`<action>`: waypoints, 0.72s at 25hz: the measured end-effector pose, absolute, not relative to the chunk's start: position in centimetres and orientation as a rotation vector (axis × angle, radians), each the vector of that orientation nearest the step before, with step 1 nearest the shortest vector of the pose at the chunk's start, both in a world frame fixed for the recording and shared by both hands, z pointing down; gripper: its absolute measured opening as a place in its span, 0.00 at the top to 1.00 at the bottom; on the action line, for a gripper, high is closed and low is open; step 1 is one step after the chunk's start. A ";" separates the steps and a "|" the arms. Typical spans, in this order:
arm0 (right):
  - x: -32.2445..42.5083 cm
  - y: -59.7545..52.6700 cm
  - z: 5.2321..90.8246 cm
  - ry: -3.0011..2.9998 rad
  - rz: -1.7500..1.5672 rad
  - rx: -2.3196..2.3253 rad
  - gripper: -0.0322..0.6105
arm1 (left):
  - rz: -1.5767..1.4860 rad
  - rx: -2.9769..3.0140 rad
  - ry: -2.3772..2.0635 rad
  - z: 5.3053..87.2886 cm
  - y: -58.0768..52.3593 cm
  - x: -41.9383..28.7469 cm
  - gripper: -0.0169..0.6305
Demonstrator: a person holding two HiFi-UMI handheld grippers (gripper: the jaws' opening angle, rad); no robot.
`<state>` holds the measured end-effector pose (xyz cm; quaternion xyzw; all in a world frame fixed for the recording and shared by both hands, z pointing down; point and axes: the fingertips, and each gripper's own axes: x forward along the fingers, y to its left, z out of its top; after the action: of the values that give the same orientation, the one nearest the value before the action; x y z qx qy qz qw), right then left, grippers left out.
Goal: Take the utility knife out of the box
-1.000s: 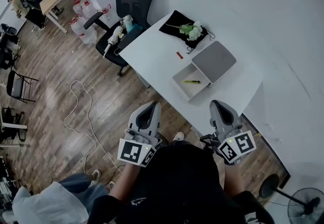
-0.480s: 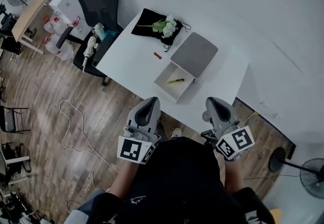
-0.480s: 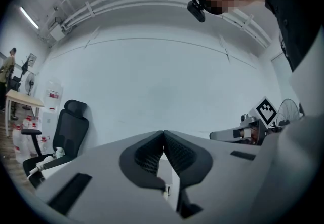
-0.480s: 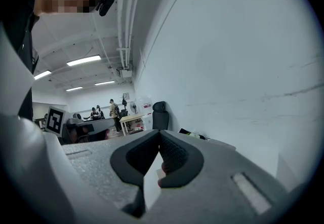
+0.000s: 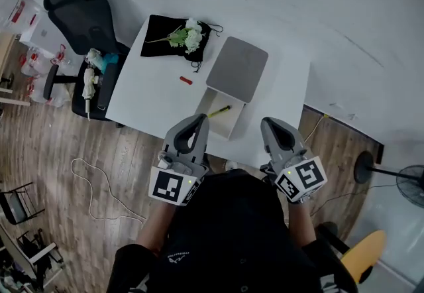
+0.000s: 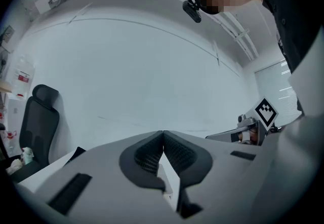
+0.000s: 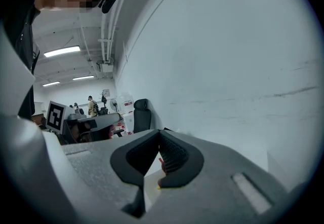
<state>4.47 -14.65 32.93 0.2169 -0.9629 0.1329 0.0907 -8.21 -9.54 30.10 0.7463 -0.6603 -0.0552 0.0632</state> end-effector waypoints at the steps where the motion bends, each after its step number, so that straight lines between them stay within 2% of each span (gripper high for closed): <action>1: 3.9 -14.8 33.0 -2.854 0.398 0.666 0.95 | -0.163 2.270 -1.968 30.3 -10.0 -8.7 0.96; 18: 1.2 -15.7 35.7 -2.722 0.512 1.042 0.95 | -0.115 2.499 -1.568 32.8 -14.3 -10.9 0.97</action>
<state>1.16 -15.72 35.72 0.3508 -0.9159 0.1724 0.0912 -10.86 -14.34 32.78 0.8426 -0.5288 -0.0387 0.0944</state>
